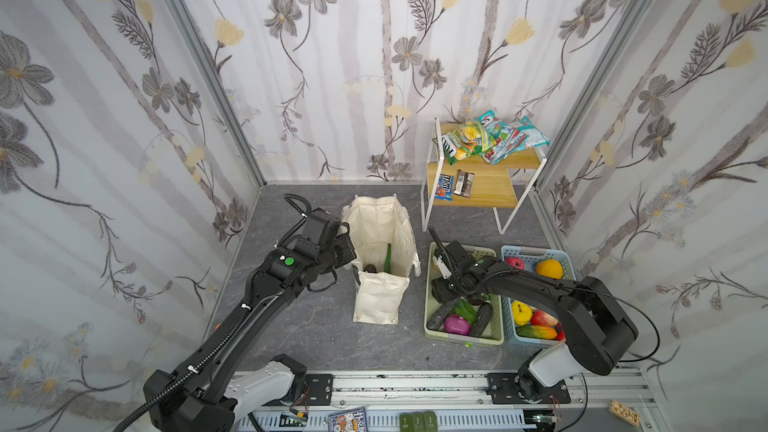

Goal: Place the food into the grocery bag and tie it
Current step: 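Grasp the purple onion in the green basket with the right gripper, then lift the purple onion and carry it over the tote bag with the right gripper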

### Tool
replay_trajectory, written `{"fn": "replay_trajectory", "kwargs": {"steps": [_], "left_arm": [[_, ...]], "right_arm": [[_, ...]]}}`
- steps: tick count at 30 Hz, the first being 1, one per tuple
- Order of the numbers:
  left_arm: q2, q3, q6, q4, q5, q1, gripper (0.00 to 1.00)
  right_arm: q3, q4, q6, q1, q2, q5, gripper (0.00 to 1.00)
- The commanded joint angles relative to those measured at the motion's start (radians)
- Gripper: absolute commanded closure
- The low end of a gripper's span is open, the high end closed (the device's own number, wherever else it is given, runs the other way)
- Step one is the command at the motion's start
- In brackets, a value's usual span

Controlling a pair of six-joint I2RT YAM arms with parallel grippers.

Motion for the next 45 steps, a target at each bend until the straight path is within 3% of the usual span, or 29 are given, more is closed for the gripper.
{"fn": "replay_trajectory", "kwargs": {"steps": [1, 25, 38, 45], "left_arm": [[0.0, 0.006, -0.001, 0.002, -0.018, 0.0, 1.0], [0.025, 0.033, 0.026, 0.007, -0.001, 0.0, 1.0], [0.04, 0.039, 0.034, 0.027, 0.03, -0.002, 1.0], [0.04, 0.04, 0.035, 0.034, 0.038, -0.003, 1.0]], "right_arm": [[-0.002, 0.023, 0.016, -0.007, -0.03, -0.009, 0.37], [0.179, -0.091, 0.028, -0.112, -0.216, -0.029, 0.38], [0.501, -0.188, 0.006, -0.108, -0.168, -0.034, 0.38], [0.7, -0.211, 0.005, -0.049, -0.103, -0.045, 0.38]]}}
